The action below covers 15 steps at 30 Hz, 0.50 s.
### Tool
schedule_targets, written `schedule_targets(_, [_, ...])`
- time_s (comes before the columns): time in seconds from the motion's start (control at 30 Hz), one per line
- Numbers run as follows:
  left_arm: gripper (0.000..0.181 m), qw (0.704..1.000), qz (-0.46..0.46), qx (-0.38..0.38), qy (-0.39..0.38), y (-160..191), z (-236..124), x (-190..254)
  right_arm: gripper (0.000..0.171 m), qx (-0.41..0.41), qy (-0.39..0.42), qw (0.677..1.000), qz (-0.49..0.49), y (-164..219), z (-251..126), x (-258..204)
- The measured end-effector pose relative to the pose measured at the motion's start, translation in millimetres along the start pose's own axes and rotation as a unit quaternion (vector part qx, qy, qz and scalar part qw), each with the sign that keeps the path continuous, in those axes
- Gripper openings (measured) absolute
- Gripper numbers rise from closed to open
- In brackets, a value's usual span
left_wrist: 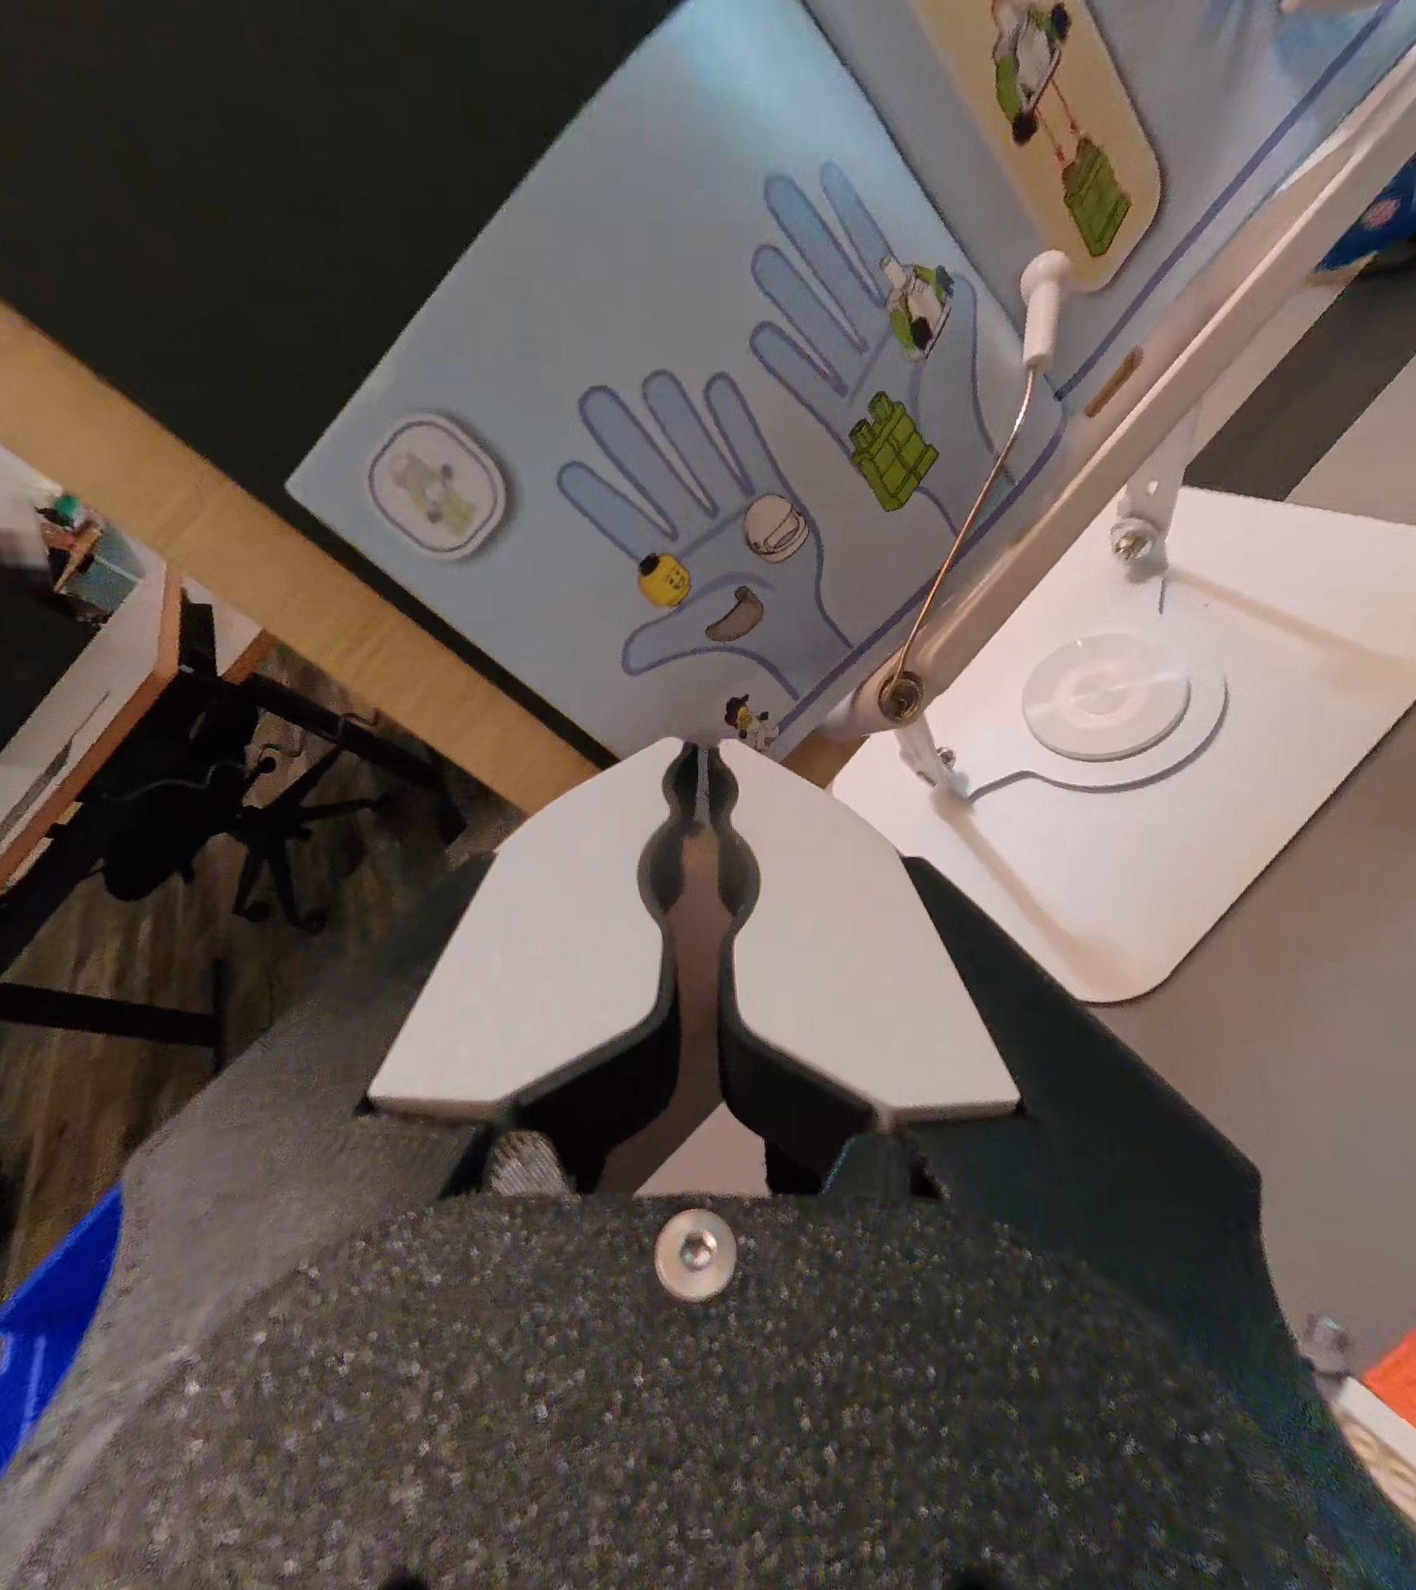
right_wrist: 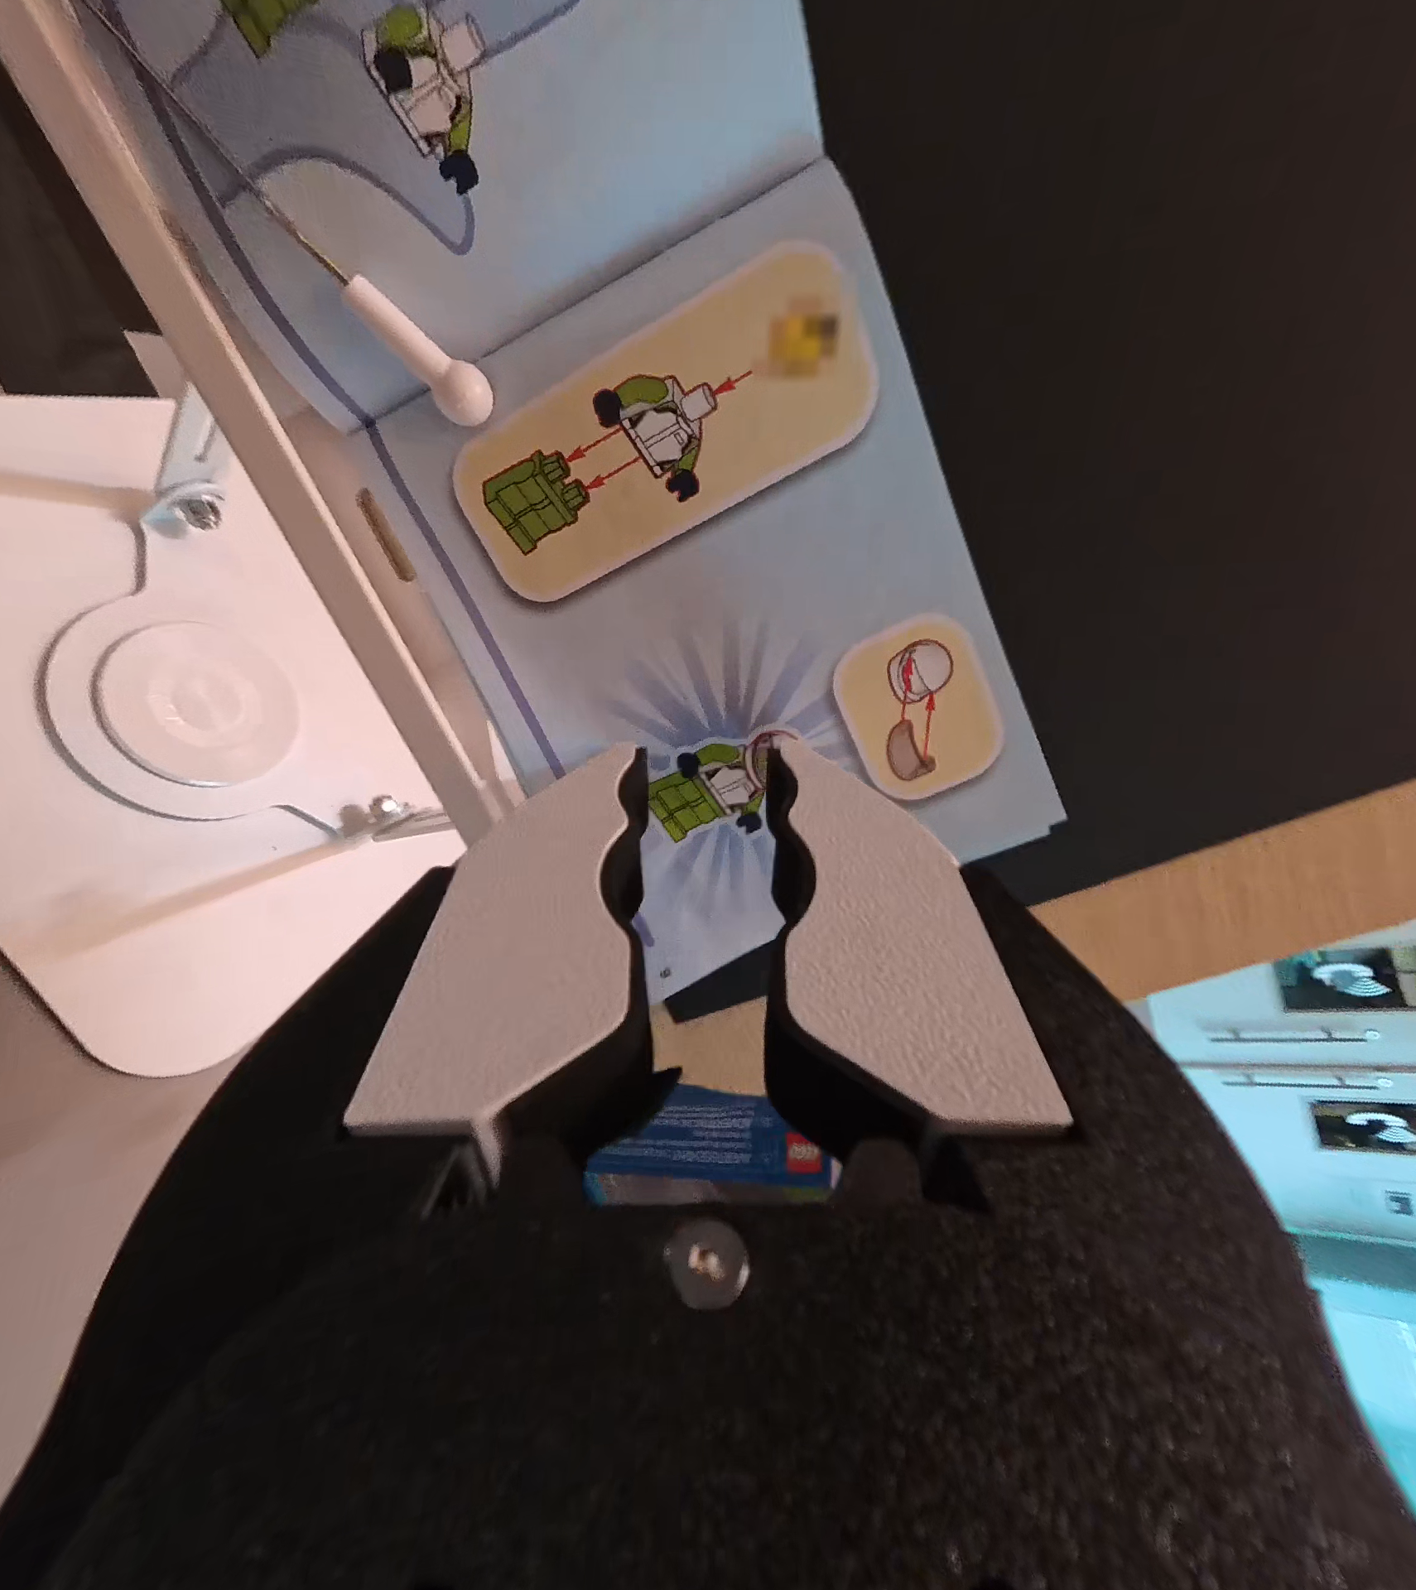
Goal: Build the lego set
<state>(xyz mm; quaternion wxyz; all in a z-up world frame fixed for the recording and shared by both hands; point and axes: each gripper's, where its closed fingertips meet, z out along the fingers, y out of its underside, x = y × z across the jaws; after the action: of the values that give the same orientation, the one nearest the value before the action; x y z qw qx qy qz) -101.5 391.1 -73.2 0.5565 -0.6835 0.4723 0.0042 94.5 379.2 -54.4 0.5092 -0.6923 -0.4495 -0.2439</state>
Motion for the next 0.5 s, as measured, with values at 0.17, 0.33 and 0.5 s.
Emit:
schedule_targets(0.17, [0.002, 0.996, -0.071, 0.047, 0.006, -8, -30, 1, 0.026, 0.032, -0.008, 0.998, 0.052, 0, -26, -2])
schedule_targets(0.33, [0.0, 0.977, -0.166, 0.134, -0.012, -18, -62, 15, 0.024, 0.101, -0.011, 0.977, 0.186, -5, -62, -6])
schedule_targets(0.5, [0.0, 0.958, -0.228, 0.169, -0.028, -22, -76, 48, 0.014, 0.179, 0.019, 0.927, 0.33, -15, -93, -10])
